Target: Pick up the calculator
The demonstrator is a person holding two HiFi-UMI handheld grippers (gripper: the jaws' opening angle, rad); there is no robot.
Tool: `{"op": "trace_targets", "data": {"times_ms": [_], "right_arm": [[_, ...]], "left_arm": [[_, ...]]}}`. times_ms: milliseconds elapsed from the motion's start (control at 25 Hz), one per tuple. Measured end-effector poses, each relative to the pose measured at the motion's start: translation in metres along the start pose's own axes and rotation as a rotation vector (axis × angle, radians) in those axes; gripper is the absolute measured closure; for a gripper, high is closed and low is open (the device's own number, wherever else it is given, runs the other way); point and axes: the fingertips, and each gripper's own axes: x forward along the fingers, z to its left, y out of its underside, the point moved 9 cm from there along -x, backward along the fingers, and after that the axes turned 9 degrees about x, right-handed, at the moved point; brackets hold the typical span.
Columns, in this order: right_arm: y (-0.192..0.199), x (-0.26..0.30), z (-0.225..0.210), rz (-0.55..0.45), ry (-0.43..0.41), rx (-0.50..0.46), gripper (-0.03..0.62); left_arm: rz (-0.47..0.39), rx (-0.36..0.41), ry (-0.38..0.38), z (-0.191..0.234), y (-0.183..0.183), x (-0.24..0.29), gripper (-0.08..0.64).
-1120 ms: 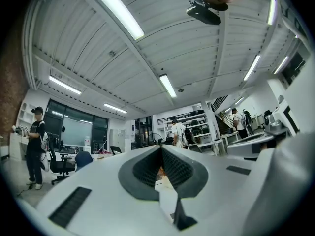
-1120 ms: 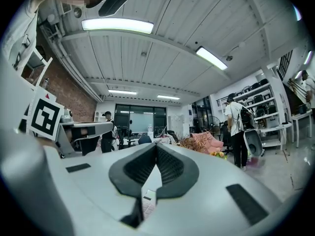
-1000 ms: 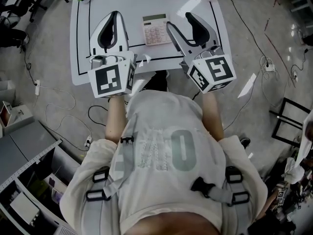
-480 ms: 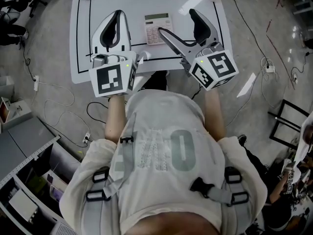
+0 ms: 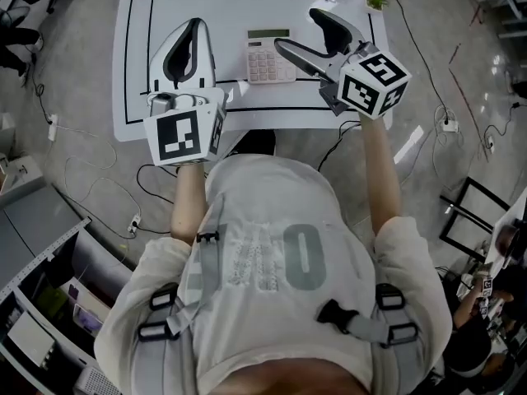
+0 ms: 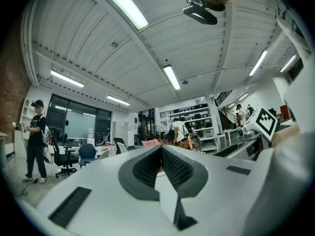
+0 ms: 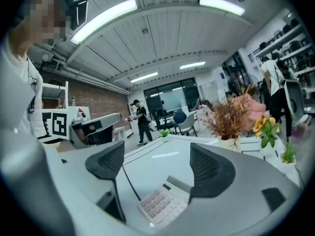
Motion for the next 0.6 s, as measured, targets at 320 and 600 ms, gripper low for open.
{"op": "trace_targets", "data": {"times_ms": [320,600], "right_arm": [[0.028,0.055,-0.060,0.301,-0.148,0.106,0.170],[0.056,0.090,-0.109,0.470,-0.197,0.251,0.193]], "left_arm": [[0.087,-0.052,-0.003,0.011,0.032,0.040,0.539],[0.127,-0.091,-0.021,0.022,0.066,0.068,0.540]]}}
